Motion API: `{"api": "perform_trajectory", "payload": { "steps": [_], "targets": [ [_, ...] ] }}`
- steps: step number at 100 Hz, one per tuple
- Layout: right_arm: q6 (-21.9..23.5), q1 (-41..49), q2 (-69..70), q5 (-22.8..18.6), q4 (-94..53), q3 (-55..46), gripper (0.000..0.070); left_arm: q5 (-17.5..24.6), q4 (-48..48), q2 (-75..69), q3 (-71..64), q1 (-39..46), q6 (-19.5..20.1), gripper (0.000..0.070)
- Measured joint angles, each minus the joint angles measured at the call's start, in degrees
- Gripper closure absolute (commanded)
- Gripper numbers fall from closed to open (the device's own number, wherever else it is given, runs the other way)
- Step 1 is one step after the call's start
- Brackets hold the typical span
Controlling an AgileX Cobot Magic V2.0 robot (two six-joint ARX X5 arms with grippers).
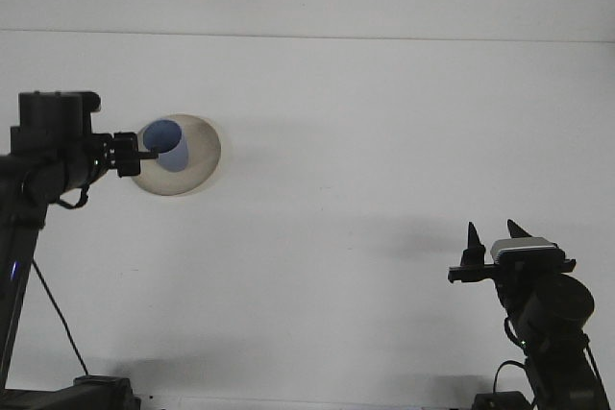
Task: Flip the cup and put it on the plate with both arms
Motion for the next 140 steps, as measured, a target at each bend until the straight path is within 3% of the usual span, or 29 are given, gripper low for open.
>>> {"api": "perform_trajectory", "payload": {
  "steps": [49,65,109,114,120,130,140],
  "targets": [
    [0.0,0.0,0.0,0.0,-0.1,0.0,0.0271,0.0,22.2,-39.0,-42.6,-0.1,0.0,0.0425],
    [0.0,0.0,0.0,0.0,-0.1,0.0,0.0271,0.0,26.0,-49.2,-52.8,-0.1,0.0,0.0265],
    [0.0,0.0,0.0,0.0,0.0,0.0,0.0273,0.0,27.5,-57.5,-56.4,-0.1,0.4,0.0281],
    [0.0,0.0,0.0,0.0,0.0,0.0,0.0283,0.0,27.5,-57.5,-56.4,-0.1,0.4,0.0302],
    [0.0,0.0,0.0,0.0,0.0,0.0,0.0336,0.0,27.5,-57.5,-56.4,-0.1,0.5,0.0408],
    [0.0,0.0,0.0,0.0,0.1,0.0,0.0498,0.0,27.5,-57.5,-56.4,-0.1,0.7,0.07],
    [0.0,0.0,0.0,0.0,0.1,0.0,0.069,0.0,27.5,-57.5,-56.4,-0.1,0.7,0.0691]
  ]
}}
